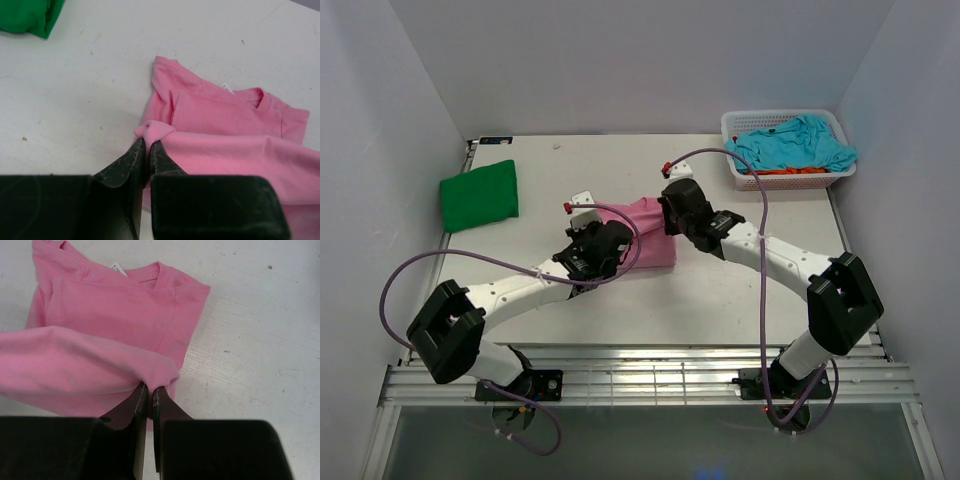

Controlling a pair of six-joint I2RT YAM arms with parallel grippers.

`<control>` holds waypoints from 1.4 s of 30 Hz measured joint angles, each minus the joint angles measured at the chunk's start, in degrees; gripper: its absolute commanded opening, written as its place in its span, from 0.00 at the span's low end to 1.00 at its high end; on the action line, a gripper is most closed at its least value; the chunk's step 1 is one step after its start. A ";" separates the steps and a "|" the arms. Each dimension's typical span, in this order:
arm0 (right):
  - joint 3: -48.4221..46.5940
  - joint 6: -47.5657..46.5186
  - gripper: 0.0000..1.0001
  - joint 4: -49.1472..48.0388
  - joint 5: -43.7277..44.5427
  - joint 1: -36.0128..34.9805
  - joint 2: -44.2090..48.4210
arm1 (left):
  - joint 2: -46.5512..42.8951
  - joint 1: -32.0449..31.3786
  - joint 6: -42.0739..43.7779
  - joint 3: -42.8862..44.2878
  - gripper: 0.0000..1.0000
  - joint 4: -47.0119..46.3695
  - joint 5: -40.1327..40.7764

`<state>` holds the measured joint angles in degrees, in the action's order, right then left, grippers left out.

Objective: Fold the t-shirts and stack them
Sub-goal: Fold the tshirt

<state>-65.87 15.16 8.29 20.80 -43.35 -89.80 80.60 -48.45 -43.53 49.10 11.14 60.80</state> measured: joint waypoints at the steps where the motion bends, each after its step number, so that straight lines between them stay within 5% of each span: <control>1: -0.39 -0.24 0.08 -0.02 -0.04 0.33 -0.44 | 0.00 0.66 1.33 0.00 0.00 -1.57 -0.59; 15: -5.86 -1.31 0.08 -1.38 -3.98 4.59 -9.86 | 7.76 8.96 11.47 0.00 0.00 -16.37 -8.92; 37: -15.65 -2.16 0.09 -2.40 -8.50 9.77 -22.27 | 21.68 14.97 17.44 6.60 0.00 -25.92 -16.15; 39: -16.52 -2.29 0.26 -2.69 -8.96 10.19 -23.80 | 23.15 15.39 17.84 7.52 0.28 -26.58 -16.35; 40: -16.96 -2.40 0.52 -3.21 -9.25 10.34 -24.72 | 23.96 15.58 18.12 7.93 0.44 -26.71 -16.33; 42: -17.27 -2.91 0.64 -4.63 -9.64 10.73 -26.32 | 25.16 15.87 19.19 8.31 0.73 -27.32 -15.74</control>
<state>-83.13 12.25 3.66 11.16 -32.62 -116.11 105.75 -32.58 -24.34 57.41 -16.19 45.06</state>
